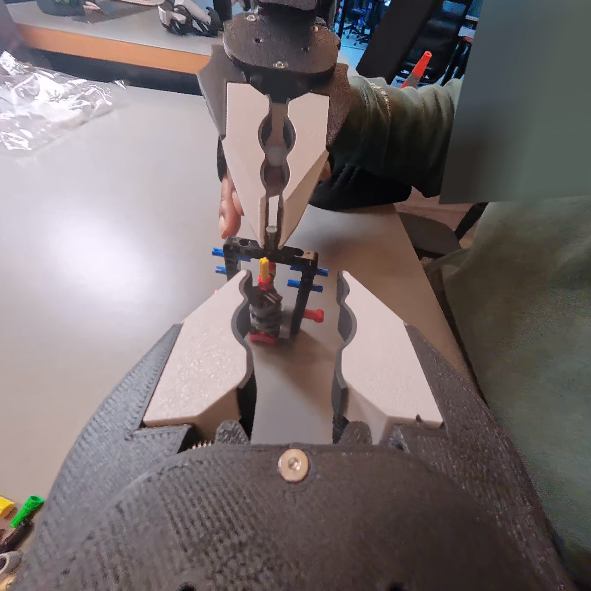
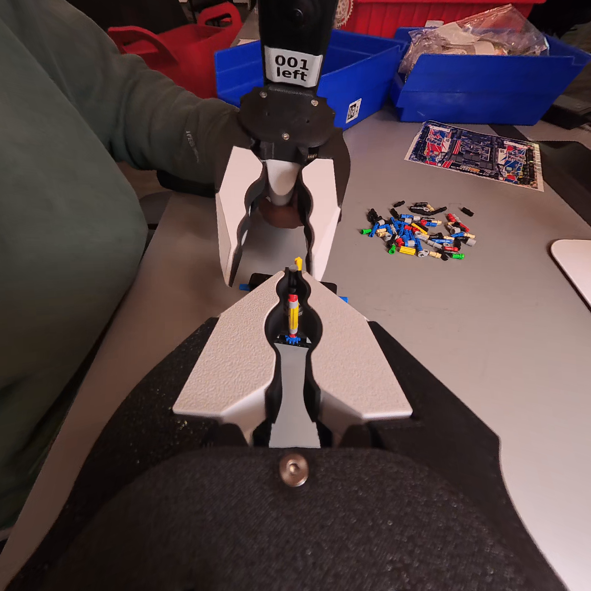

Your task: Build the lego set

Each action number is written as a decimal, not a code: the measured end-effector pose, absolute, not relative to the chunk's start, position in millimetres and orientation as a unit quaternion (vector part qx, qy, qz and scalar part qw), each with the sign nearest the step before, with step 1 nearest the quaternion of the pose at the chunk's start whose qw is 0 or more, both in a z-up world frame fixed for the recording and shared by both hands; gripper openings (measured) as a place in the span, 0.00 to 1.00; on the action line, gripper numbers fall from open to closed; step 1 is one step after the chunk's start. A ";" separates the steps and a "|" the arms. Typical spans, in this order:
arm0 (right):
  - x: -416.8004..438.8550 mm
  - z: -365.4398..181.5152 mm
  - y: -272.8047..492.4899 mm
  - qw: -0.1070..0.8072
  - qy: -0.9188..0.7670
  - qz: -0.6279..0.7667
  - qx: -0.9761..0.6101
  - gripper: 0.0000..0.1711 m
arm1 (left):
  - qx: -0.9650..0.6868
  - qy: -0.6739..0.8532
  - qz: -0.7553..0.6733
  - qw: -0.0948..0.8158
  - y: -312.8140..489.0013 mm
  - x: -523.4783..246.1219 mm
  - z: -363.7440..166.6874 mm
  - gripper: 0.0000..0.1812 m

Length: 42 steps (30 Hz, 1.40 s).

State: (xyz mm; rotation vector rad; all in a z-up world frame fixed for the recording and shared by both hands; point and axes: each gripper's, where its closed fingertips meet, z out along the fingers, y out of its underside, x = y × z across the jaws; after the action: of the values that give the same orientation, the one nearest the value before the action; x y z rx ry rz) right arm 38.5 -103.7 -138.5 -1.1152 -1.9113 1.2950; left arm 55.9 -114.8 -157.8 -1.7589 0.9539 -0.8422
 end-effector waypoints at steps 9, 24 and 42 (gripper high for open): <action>38.8 -140.0 -104.1 0.295 -0.724 0.469 -0.411 0.01 | -0.727 0.375 -0.337 0.466 -109.2 58.3 -159.9 0.27; 37.8 -141.2 -105.7 0.277 -0.726 0.467 -0.422 0.01 | -0.722 0.378 -0.342 0.468 -111.7 62.3 -160.7 0.24; 53.3 -182.9 -100.6 0.284 -0.735 0.423 -0.448 0.08 | -0.715 0.381 -0.318 0.493 -111.1 52.3 -158.9 0.26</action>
State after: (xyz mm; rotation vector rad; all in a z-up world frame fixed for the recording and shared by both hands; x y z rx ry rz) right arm 53.3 -100.6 -182.9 -1.1983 -1.9673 1.1316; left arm 52.3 -111.1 -158.9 -1.7347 0.9244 -0.7715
